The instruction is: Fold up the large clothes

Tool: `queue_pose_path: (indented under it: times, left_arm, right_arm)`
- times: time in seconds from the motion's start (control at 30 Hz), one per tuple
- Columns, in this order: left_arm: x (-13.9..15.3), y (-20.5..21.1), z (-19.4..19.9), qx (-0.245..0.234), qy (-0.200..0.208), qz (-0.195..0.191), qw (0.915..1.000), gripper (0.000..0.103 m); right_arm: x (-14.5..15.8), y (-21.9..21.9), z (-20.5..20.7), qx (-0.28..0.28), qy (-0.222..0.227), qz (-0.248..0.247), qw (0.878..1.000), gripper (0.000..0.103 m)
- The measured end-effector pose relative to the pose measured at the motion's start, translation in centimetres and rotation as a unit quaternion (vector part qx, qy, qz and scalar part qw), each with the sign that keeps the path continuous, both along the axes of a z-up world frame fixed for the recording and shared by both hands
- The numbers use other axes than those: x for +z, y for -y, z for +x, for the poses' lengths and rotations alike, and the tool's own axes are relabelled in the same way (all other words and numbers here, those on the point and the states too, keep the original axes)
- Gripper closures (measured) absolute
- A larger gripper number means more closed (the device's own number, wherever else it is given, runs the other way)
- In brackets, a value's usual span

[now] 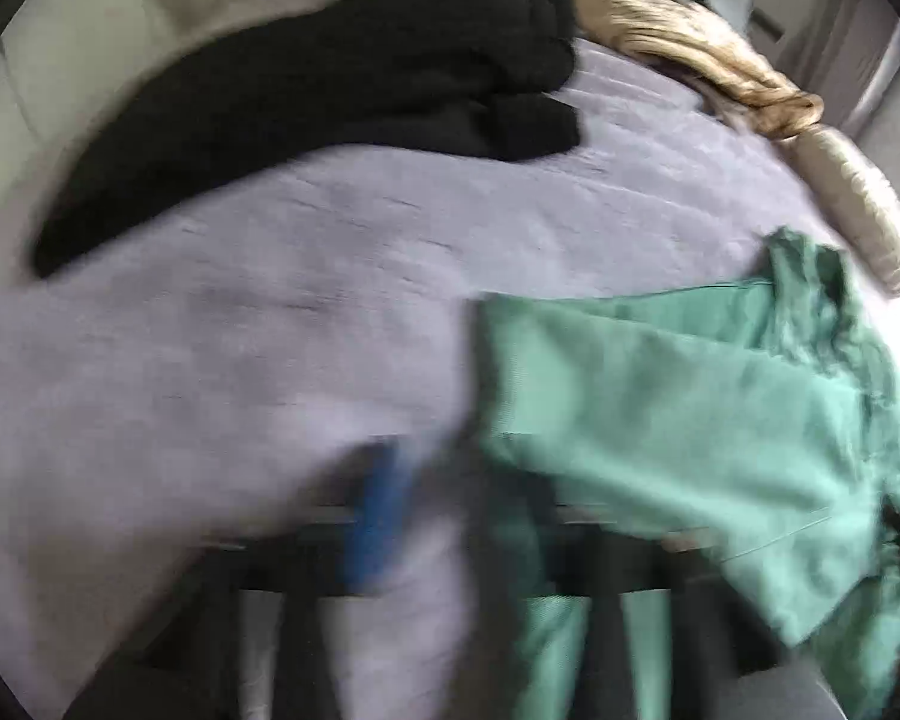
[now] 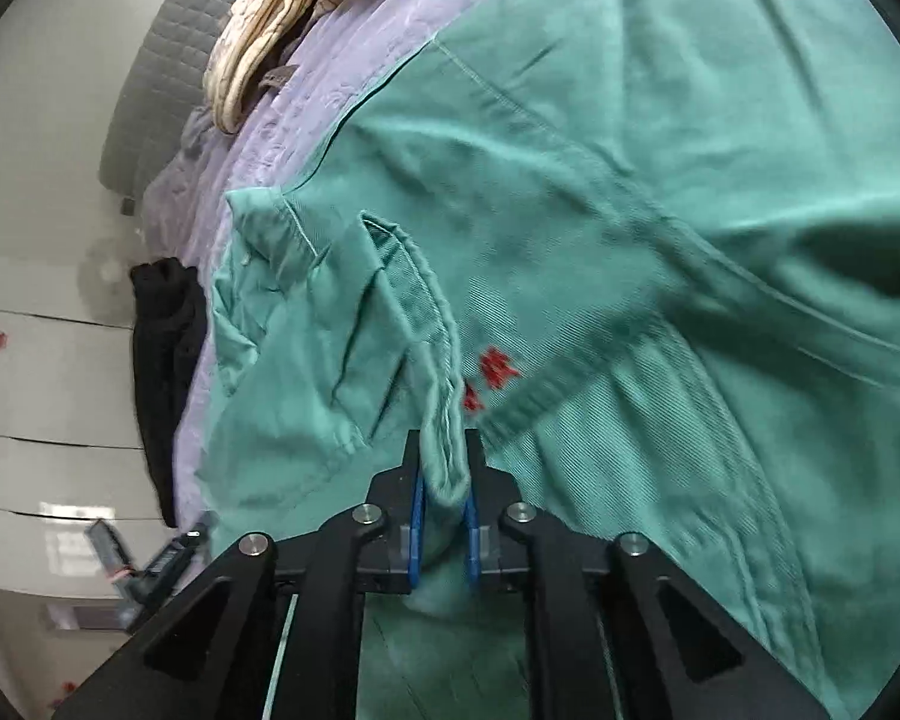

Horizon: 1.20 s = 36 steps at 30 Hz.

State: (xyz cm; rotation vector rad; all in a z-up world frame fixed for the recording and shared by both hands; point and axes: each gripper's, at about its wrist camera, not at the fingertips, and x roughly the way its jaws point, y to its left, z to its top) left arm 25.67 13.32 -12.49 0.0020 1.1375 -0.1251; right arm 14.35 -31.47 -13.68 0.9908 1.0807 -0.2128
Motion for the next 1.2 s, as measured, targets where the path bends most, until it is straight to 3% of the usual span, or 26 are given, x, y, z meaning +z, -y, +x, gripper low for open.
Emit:
queue_pose_path:
  times: [0.07, 0.23, 0.37, 0.43, 0.53, 0.63, 0.8, 0.87, 0.97, 1.1, 1.2]
  left_arm:
    - [1.8, -0.9, -1.3, -0.007, 0.025, 0.005, 0.9996, 0.029]
    - [3.9, -0.8, -5.0, -0.047, 0.018, -0.020, 0.9985, 0.029]
    - [1.7, 1.4, -6.9, -0.070, -0.003, 0.001, 0.9976, 0.029]
    - [-0.6, 1.7, -7.6, -0.069, -0.022, 0.034, 0.9968, 0.029]
    - [-2.2, 0.2, -8.9, -0.065, -0.028, 0.027, 0.9971, 0.029]
    - [-2.2, -1.1, -9.7, -0.061, -0.030, 0.019, 0.9975, 0.027]
    - [-1.6, -2.5, -10.5, -0.051, -0.034, 0.048, 0.9970, 0.027]
    - [-1.5, -2.8, -10.8, -0.037, -0.043, 0.078, 0.9953, 0.027]
    - [-1.0, -3.0, -11.8, -0.033, -0.054, 0.094, 0.9935, 0.027]
    - [1.3, -1.1, -13.3, -0.034, -0.051, 0.073, 0.9954, 0.027]
    - [2.5, 2.1, -14.1, -0.056, -0.047, 0.057, 0.9957, 0.027]
  right_arm:
    - [1.0, -0.4, -0.8, 0.003, -0.011, -0.013, 1.000, 0.082]
    - [3.4, -1.9, -2.0, 0.026, 0.016, -0.022, 0.999, 0.079]
    - [4.6, -4.3, 0.3, 0.075, 0.044, -0.042, 0.995, 0.079]
    - [4.1, -5.3, 1.6, 0.090, 0.044, -0.044, 0.994, 0.079]
    - [1.4, -5.9, 2.5, 0.101, 0.001, -0.052, 0.994, 0.080]
    - [0.0, -5.5, 1.5, 0.087, 0.001, -0.026, 0.996, 0.085]
    - [1.0, -5.5, -0.1, 0.111, -0.015, -0.029, 0.993, 0.082]
    - [1.4, -5.2, -1.1, 0.112, -0.020, -0.026, 0.993, 0.081]
    - [1.9, -4.5, -3.0, 0.098, -0.026, -0.016, 0.995, 0.072]
    - [2.6, -3.8, -5.0, 0.085, -0.026, -0.010, 0.996, 0.053]
    - [2.9, -3.2, -6.3, 0.076, -0.026, 0.000, 0.997, 0.046]
